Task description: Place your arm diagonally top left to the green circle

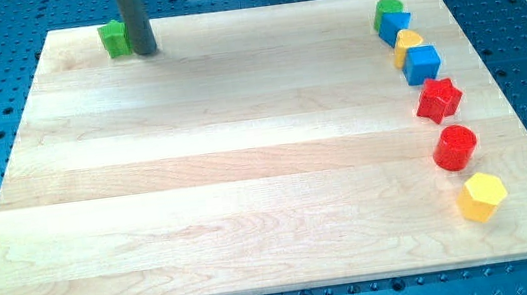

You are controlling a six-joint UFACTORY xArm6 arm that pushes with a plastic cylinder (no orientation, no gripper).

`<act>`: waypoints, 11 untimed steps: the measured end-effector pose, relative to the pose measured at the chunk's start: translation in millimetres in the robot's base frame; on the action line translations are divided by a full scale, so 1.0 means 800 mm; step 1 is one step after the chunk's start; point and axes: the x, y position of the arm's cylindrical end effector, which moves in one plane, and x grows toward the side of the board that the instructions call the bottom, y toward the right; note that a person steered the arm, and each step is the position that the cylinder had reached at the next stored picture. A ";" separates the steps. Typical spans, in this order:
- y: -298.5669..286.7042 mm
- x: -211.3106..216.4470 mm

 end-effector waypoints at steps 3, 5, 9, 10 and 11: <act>-0.043 0.021; 0.055 0.048; 0.336 0.008; 0.391 -0.024; 0.422 -0.043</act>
